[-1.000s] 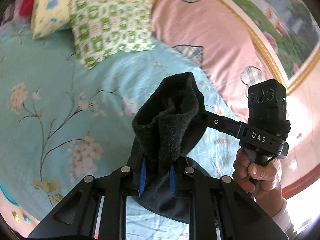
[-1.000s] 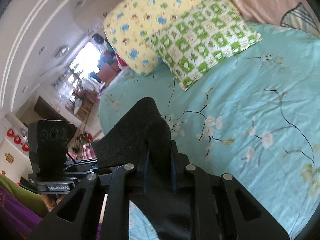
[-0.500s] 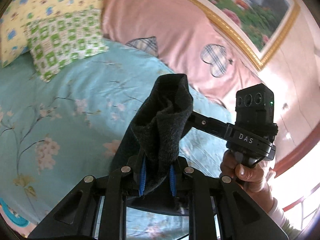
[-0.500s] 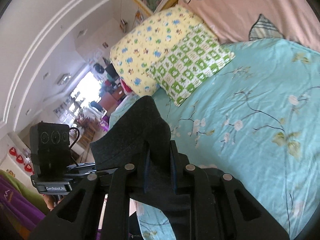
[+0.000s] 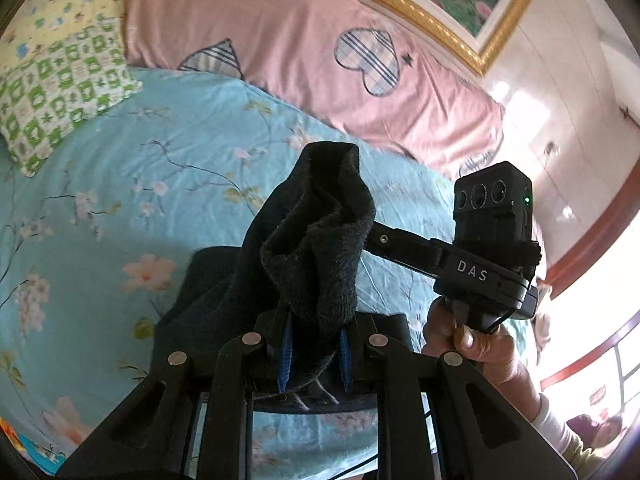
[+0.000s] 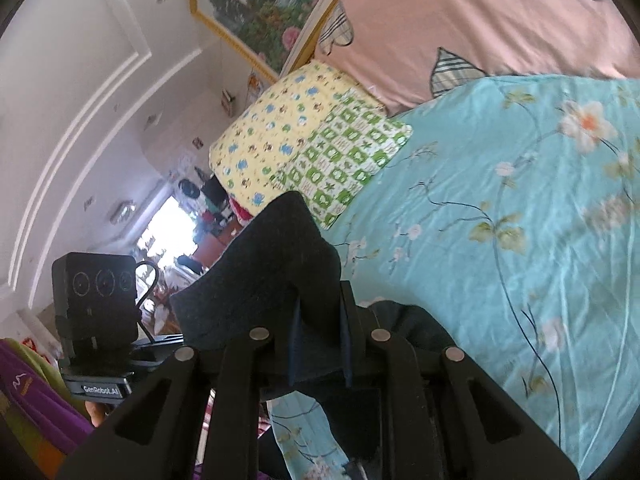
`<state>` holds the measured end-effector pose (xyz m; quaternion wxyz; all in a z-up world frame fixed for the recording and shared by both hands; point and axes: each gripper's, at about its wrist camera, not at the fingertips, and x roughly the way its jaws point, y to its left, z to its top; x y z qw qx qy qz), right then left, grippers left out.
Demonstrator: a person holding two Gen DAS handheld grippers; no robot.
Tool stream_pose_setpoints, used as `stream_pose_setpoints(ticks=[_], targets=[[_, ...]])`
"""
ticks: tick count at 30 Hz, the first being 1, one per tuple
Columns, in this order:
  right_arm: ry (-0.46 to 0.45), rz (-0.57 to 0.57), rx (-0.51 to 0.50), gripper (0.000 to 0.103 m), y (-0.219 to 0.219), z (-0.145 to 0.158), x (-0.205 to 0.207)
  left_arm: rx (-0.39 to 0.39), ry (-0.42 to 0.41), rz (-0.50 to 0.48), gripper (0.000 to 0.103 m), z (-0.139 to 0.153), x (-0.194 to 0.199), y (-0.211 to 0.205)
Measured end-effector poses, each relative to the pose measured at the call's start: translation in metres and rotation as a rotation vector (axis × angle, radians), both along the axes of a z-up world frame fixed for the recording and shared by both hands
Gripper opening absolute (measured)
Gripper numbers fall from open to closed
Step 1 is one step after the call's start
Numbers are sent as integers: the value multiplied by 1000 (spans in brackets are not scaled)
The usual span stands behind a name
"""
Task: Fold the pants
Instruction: 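Lift the folded pants with both grippers and carry them across the bed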
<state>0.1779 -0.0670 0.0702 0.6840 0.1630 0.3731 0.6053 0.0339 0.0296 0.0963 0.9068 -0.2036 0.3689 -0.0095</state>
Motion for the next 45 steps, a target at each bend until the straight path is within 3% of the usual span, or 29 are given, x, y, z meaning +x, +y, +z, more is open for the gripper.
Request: stream_pose_setpoints(ticks=[16,34,40,45], targets=[[66,-102,-6,18,-69,-54,-2,44,106,-125,18,-43,28,-59],[85,-142,-34,19,-98,-75,2,130,138,-204,21,-63,42,-94],[104,-168,-49,20,-108,-82,1,147,135,-244,30,-71,43,-110],[119,-235,-105,26,-125,-86,-3,131,139,-308,55,-79,45,-122]])
